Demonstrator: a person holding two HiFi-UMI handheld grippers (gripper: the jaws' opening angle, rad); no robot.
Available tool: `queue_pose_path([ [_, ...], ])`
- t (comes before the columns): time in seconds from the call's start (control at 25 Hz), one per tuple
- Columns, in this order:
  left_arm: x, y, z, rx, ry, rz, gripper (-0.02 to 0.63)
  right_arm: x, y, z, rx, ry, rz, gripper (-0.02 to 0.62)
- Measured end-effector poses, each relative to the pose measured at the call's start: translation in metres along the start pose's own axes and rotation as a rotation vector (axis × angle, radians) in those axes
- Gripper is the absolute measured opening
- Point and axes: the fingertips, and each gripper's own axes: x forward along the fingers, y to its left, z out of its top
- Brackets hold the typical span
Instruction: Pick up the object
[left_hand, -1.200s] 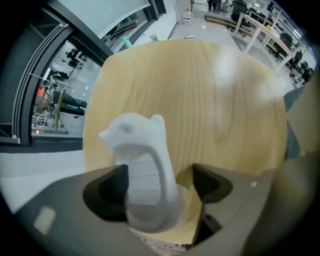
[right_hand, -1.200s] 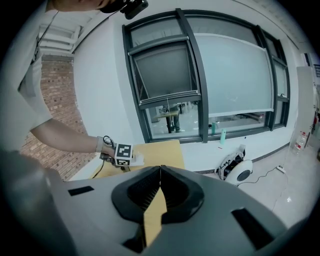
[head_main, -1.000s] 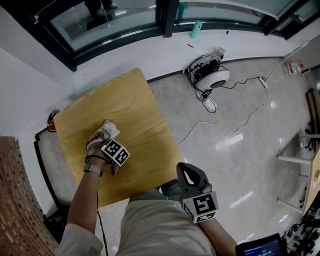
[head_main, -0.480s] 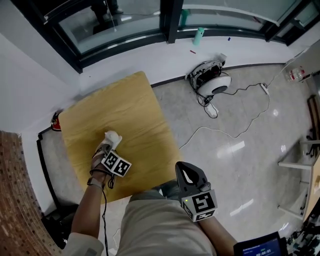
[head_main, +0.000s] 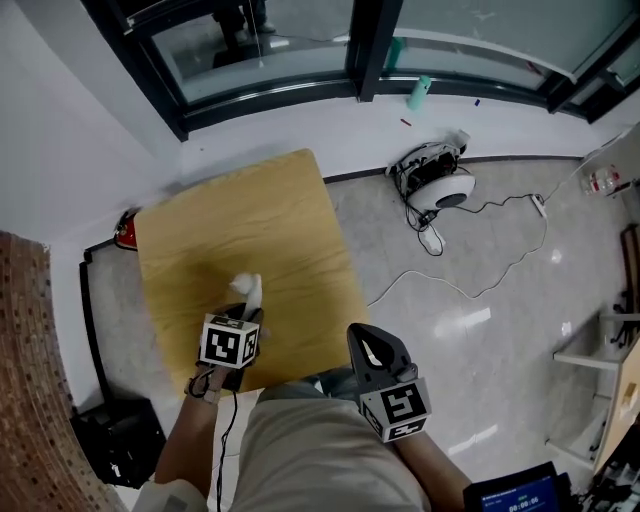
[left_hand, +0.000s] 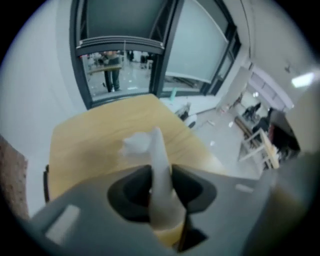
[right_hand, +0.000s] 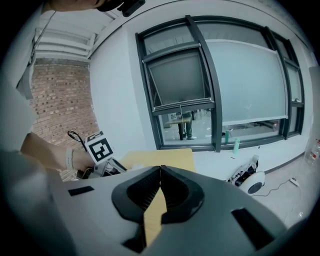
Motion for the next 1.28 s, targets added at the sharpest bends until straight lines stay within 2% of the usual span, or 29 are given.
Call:
queue_pose_path([
  [0.24,-0.071,-0.057,0.036,-0.271,-0.209,-0.287,0.126,0.018,0.011,0.018,0.008,-0.032,0.081,0.008],
  [0.48,-0.130,-0.056,0.038,-0.525,-0.366,-0.454,0.126,0.040,0.045,0.045,-0.009,-0.076,0.191,0.008],
  [0.6,-0.156,-0.055,0.044,-0.714,-0.469,-0.600,0.126,0.043,0.062,0.051,-0.029,-0.085,0.236,0.008],
  [0.68,-0.168,-0.056,0.049,-0.794,-0.524,-0.686,0.126,0.045,0.067,0.055,-0.042,-0.092,0.252,0.008],
  [0.88,-0.185,-0.061,0.058,-0.806,-0.602,-0.774,0.126,0.049,0.072,0.065,-0.064,-0.113,0.260,0.008],
  [1.16,-0.192,-0.069,0.074,-0.787,-0.700,-0.864,0.126,0.050,0.058,0.087,-0.042,-0.182,0.204,0.006],
  [1.28,-0.197,-0.069,0.076,-0.804,-0.739,-0.910,0.126,0.050,0.053,0.092,-0.038,-0.201,0.181,0.006],
])
